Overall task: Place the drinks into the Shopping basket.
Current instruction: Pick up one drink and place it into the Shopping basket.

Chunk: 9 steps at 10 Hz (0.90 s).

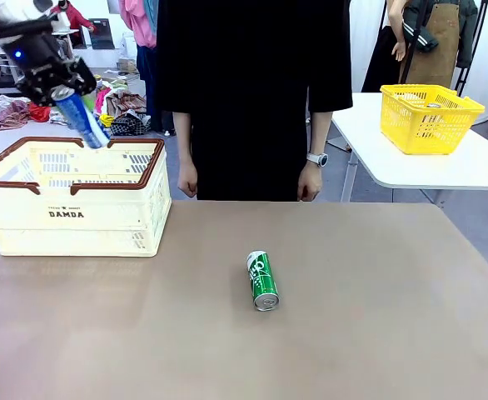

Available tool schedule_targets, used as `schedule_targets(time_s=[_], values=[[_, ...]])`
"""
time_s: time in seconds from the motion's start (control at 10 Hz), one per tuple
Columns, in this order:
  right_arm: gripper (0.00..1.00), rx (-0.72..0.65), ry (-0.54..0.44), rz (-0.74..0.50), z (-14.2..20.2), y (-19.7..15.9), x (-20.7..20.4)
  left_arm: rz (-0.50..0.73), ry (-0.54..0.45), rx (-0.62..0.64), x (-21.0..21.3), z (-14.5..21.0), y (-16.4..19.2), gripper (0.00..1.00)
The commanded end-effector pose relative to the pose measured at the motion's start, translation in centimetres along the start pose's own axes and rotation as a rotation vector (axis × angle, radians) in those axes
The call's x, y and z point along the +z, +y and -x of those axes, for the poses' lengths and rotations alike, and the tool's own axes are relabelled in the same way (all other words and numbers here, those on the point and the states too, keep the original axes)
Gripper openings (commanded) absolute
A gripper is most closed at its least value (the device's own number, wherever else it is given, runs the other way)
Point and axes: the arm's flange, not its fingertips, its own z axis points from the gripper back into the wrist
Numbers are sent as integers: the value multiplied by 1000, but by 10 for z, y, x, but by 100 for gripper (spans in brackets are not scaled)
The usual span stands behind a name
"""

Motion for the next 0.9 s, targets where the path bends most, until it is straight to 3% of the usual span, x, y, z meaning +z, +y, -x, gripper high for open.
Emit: schedule_targets(time_s=[0.0,0.2,0.6,0.8], values=[[100,24,-2,-26,-1,2,1,34,0,-10,-38,26,12,0],[100,24,-2,-26,-1,2,1,1,1,15,-78,42,22,0],[100,24,-2,-26,-1,2,1,-132,163,-28,-125,58,17,0],[100,24,-2,-26,-1,2,1,-169,162,-25,-142,53,9,0]])
